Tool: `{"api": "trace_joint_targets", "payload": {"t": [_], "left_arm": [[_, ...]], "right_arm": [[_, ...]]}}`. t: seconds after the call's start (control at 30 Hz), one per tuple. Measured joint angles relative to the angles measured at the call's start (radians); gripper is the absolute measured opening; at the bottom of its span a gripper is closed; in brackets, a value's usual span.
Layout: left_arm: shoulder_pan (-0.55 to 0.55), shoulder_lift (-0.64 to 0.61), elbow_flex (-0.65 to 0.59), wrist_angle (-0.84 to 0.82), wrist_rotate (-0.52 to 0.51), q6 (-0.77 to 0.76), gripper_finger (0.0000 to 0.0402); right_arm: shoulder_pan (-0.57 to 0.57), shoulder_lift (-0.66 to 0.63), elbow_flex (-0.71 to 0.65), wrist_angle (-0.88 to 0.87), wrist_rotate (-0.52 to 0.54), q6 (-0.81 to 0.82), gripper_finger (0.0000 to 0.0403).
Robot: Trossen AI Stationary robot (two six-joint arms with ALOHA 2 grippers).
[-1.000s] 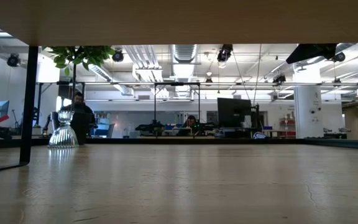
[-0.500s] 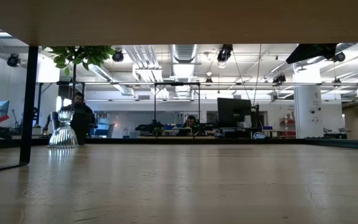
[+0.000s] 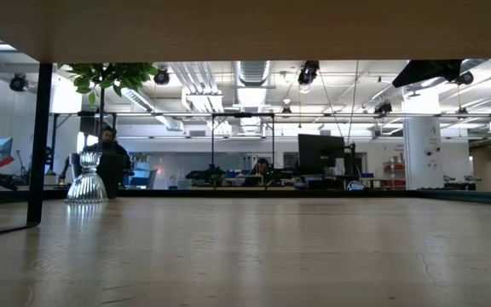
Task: Pick & Place candle stick holders
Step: Put the transparent glass candle holder on the shelf
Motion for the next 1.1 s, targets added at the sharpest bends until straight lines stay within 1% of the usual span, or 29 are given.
{"api": "trace_joint_targets", "payload": {"t": [0.03, 0.1, 0.23, 0.27, 0.33, 0.37, 0.47, 0.6, 0.8, 0.97, 1.1], "left_arm": [[-0.016, -0.009, 0.025, -0.056, -0.023, -0.031, 0.0177], [-0.051, -0.028, 0.071, -0.18, -0.102, -0.119, 0.0177], [-0.144, -0.085, 0.114, -0.422, -0.39, -0.353, 0.0177], [-0.161, -0.101, 0.109, -0.446, -0.445, -0.417, 0.0177], [-0.17, -0.156, 0.059, -0.412, -0.528, -0.423, 0.0177], [-0.167, -0.178, 0.037, -0.42, -0.547, -0.432, 0.0177], [-0.113, -0.245, -0.045, -0.428, -0.55, -0.461, 0.0177], [-0.036, -0.337, -0.189, -0.429, -0.474, -0.5, 0.0177], [0.092, -0.467, -0.403, -0.43, -0.436, -0.636, 0.0177], [0.212, -0.54, -0.522, -0.431, -0.388, -0.689, 0.0177], [0.343, -0.578, -0.577, -0.43, -0.34, -0.693, 0.0174]], "right_arm": [[0.0, 0.0, 0.0, 0.0, 0.0, 0.0, 0.0008], [0.0, 0.0, 0.0, 0.0, 0.0, 0.0, 0.0008], [0.0, 0.0, 0.0, 0.0, 0.0, 0.0, 0.0008], [0.0, 0.0, 0.0, 0.0, 0.0, 0.0, 0.0008], [0.0, 0.0, 0.0, 0.0, 0.0, 0.0, 0.0008], [0.0, 0.0, 0.0, 0.0, 0.0, 0.0, 0.0008], [0.0, 0.0, 0.0, 0.0, 0.0, 0.0, 0.0008], [0.0, 0.0, 0.0, 0.0, 0.0, 0.0, 0.0008], [0.0, 0.0, 0.0, 0.0, 0.0, 0.0, 0.0008], [0.0, 0.0, 0.0, 0.0, 0.0, 0.0, 0.0008], [0.0, 0.0, 0.0, 0.001, 0.0, 0.0, 0.0008]]}}
